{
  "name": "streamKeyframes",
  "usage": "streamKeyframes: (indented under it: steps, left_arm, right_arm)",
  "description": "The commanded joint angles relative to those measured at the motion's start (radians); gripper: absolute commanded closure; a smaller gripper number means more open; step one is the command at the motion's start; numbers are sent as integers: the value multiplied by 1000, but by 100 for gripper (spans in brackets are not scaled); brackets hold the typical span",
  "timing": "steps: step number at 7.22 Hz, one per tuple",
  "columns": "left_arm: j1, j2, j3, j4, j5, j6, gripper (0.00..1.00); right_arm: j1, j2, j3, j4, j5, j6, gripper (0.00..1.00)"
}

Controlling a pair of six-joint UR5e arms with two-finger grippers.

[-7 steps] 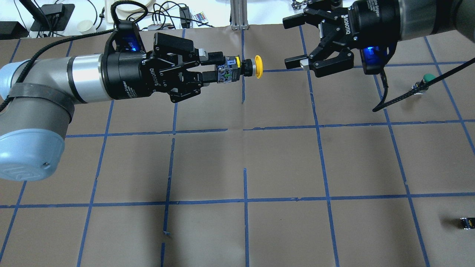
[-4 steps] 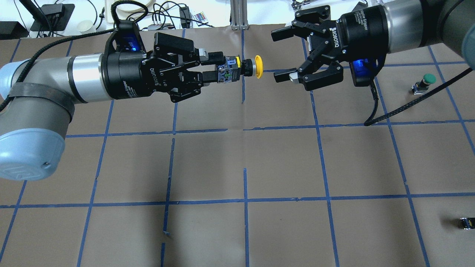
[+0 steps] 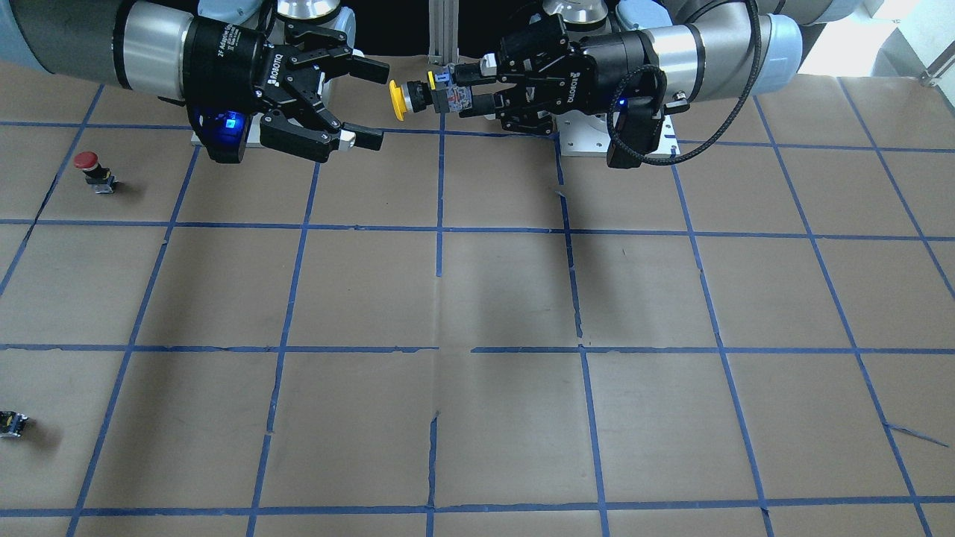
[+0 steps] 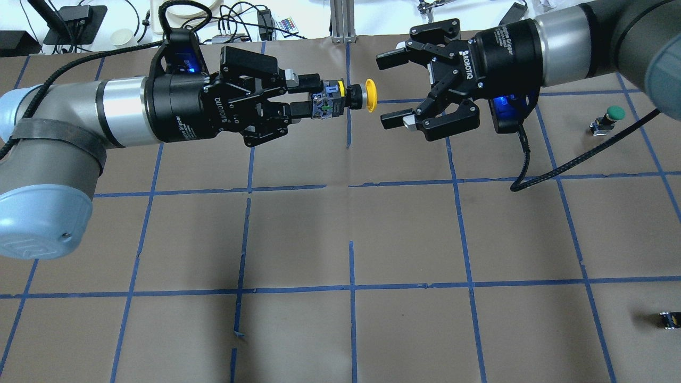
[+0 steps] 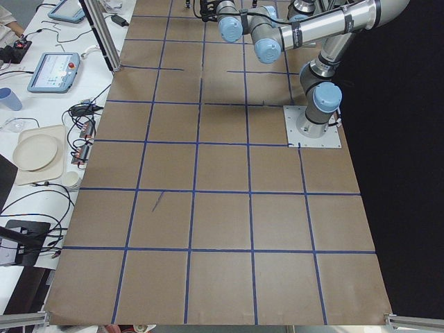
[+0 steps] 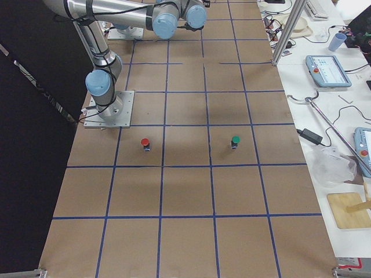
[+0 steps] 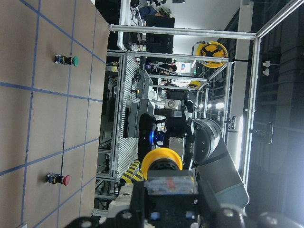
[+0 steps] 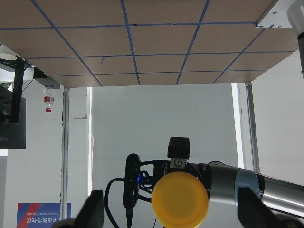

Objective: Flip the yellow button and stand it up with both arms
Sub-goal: 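Hold the button with the left gripper while the right gripper approaches its yellow cap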

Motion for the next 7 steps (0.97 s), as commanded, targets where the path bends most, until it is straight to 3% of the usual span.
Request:
streamKeyframes:
  steps: [1, 5, 7]
  left_arm:
    - [0, 0, 1, 0, 0, 0, 99]
    - [0, 3, 1, 0, 0, 0, 99]
    - [0, 6, 1, 0, 0, -2, 99]
  right_arm:
    - [7, -4, 0, 8, 21, 5, 0]
    - [41, -1, 2, 11, 17, 21, 0]
    - [41, 2, 2, 11, 9, 25, 12]
